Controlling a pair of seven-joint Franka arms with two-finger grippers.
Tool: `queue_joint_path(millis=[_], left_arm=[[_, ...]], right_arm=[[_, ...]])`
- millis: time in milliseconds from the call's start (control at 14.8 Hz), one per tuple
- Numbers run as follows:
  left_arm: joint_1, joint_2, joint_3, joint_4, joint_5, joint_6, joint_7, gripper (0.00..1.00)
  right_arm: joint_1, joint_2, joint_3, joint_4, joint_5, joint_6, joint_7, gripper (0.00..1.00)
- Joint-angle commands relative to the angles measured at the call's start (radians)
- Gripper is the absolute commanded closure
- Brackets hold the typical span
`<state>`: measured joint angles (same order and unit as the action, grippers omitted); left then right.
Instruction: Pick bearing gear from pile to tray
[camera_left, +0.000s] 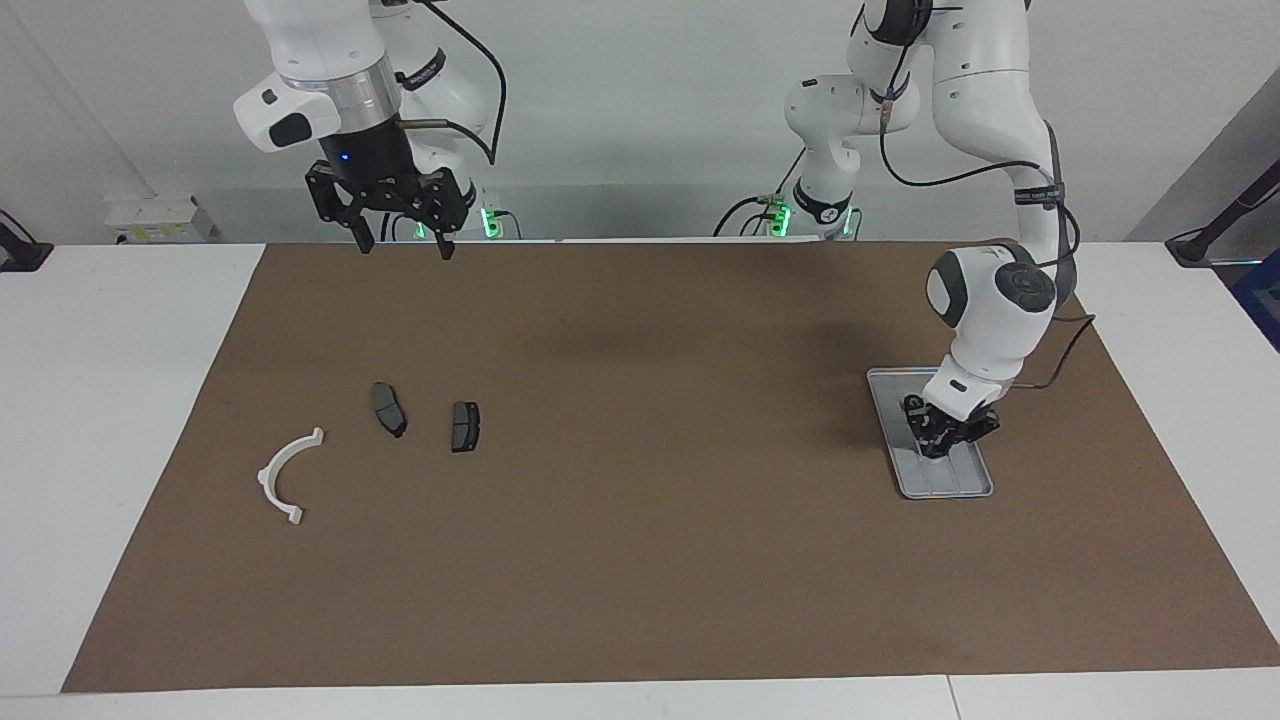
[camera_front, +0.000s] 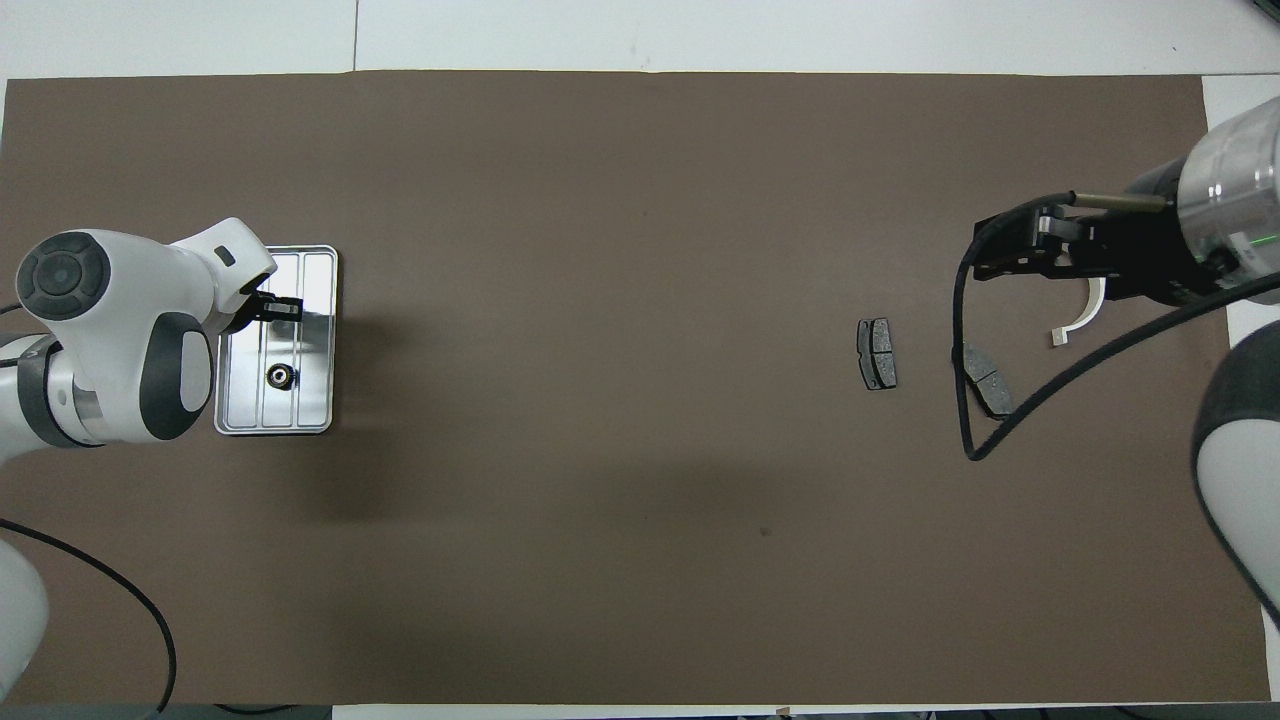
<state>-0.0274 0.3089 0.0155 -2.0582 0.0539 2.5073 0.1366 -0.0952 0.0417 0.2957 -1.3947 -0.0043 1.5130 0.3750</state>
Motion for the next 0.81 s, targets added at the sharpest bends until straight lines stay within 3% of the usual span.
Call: queue_joint_path(millis=[0, 202, 337, 472, 742], left_arm=[[0.0, 0.009, -0.005, -0.019, -0.011, 0.027, 0.008, 0.08], [-0.002, 0.001, -0.006, 0.016, -0.011, -0.002, 0.001, 0.06], [0.0, -0.02, -0.006, 0.085, -0.011, -0.101, -0.003, 0.04], [0.012, -0.098, -0.006, 0.134, -0.014, -0.187, -0.021, 0.0], [0.003, -0.279, -0.006, 0.191, -0.025, -0.317, -0.256, 0.0]], right_arm=[[0.22, -0.02, -0.258, -0.012, 0.035, -0.013, -0.037, 0.0], [0.238, -0.02, -0.286, -0.013, 0.049, -0.014, -0.037, 0.0], [0.238, -0.02, -0.286, -0.013, 0.049, -0.013, -0.036, 0.0], [0.238, -0.02, -0.288, -0.013, 0.049, -0.014, -0.036, 0.0], [0.221, -0.022, -0.283, -0.018, 0.049, -0.013, -0.037, 0.0]])
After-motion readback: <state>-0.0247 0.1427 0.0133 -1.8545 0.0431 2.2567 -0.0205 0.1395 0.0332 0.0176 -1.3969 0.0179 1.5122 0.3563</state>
